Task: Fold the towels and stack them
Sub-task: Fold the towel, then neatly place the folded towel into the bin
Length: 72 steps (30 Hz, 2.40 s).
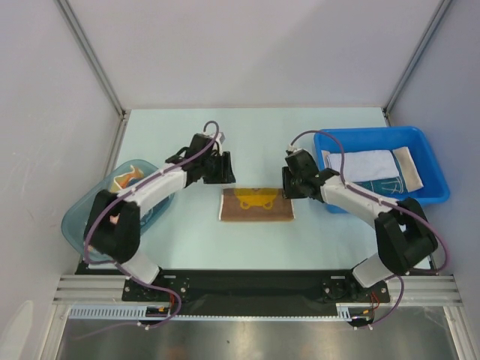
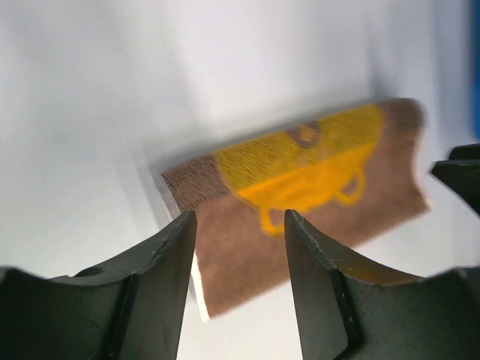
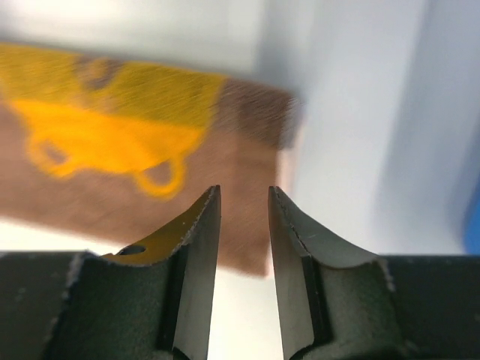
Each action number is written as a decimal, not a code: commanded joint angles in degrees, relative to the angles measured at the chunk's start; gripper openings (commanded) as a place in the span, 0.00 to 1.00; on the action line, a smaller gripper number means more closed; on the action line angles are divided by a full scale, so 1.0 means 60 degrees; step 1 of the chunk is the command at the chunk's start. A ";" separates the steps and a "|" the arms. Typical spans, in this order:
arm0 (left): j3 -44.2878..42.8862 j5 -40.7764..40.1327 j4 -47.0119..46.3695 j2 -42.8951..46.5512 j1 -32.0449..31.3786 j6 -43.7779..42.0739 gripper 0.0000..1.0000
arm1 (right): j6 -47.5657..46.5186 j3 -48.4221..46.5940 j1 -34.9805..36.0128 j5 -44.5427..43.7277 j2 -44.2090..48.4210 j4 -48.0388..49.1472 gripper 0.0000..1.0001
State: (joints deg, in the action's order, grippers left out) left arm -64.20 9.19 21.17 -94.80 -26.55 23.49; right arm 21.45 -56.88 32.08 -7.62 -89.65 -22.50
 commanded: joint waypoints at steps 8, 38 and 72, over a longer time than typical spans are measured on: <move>0.4370 0.2291 -0.3202 0.2632 -0.0293 0.1431 0.56 | 0.1171 0.2696 0.0206 0.2295 0.2020 0.1769 0.33; 0.2951 0.0415 -0.1667 0.0611 0.0337 0.1183 0.48 | 0.1259 0.1658 0.0060 0.0610 0.2490 0.0542 0.59; 0.4225 -0.0770 -0.0671 0.1782 0.0689 0.1593 0.05 | 0.0863 0.1658 0.0557 0.1591 -0.0806 0.2257 0.48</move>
State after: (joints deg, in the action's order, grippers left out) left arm -40.73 6.59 15.40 -85.58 -22.96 32.47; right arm 26.85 -47.70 34.44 1.91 -93.12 -6.55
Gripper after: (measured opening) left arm 0.050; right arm 0.528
